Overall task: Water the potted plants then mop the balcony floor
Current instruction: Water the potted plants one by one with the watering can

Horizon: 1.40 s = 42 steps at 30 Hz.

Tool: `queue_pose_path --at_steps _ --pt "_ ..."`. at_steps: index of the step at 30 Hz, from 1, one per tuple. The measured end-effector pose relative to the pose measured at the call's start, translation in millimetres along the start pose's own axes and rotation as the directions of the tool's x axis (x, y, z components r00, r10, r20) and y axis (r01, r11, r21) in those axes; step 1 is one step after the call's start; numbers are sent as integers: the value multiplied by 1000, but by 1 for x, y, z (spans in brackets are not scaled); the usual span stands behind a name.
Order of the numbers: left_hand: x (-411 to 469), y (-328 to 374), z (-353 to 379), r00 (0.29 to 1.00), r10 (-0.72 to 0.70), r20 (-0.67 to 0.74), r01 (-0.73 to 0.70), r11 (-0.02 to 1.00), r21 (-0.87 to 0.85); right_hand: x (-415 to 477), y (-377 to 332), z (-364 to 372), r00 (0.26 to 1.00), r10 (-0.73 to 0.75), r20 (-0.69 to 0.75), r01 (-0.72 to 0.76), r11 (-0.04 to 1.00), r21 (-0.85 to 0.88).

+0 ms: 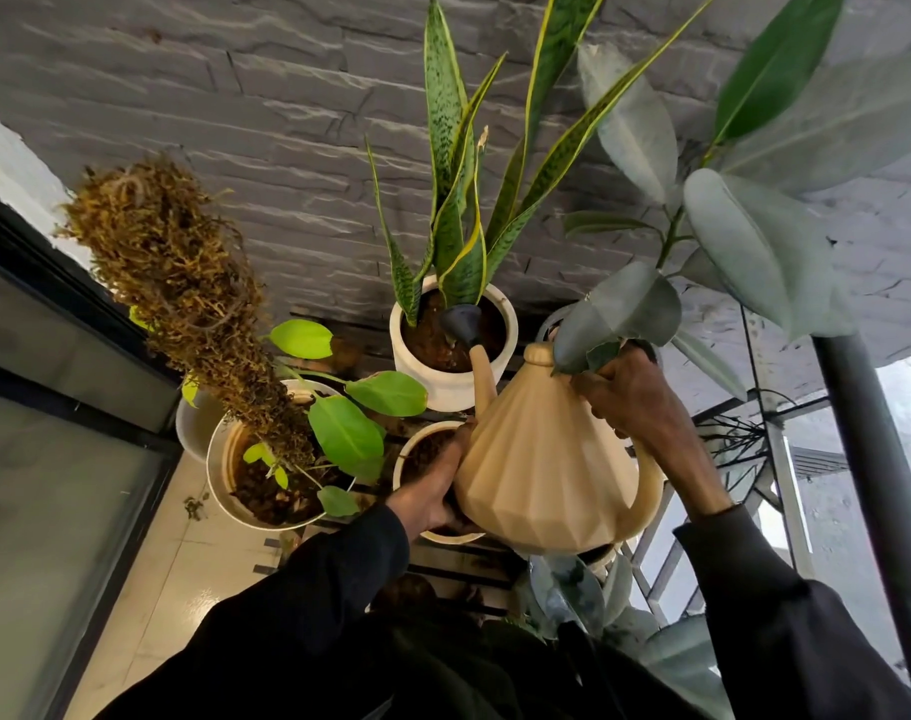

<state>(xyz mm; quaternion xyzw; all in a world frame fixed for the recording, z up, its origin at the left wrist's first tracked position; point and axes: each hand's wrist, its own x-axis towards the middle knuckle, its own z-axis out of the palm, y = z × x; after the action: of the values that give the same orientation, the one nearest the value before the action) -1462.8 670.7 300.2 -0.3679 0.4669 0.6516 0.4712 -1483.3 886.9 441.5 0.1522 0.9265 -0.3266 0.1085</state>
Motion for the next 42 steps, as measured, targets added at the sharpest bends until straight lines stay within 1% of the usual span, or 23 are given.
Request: queue_pose_path --at_steps 9,14,20,24,28,34,38,42 --pt "-1 1 -1 1000 4 1 -4 1000 5 4 3 0 1000 12 19 -12 1000 -12" --pt "1 0 -1 1000 6 12 -6 1000 15 -2 4 1 1000 -26 8 26 1000 3" --pt "-4 -1 -5 999 52 -3 -52 997 62 -18 17 15 997 -14 -79 19 998 57" --pt "9 -7 -13 986 168 14 -168 981 97 -36 31 32 982 -61 -178 79 993 92" --pt "21 -12 -20 967 252 -29 -247 962 118 -53 40 48 967 -75 -243 109 986 130" --pt "13 -10 -25 958 286 12 -285 951 122 -64 51 65 952 -75 -295 132 975 178" --pt "14 -11 -28 954 300 1 -297 944 143 -68 52 68 945 -95 -312 161 968 193" --pt "6 -8 -28 951 305 41 -308 939 153 -71 55 72 941 -118 -318 191 959 210"
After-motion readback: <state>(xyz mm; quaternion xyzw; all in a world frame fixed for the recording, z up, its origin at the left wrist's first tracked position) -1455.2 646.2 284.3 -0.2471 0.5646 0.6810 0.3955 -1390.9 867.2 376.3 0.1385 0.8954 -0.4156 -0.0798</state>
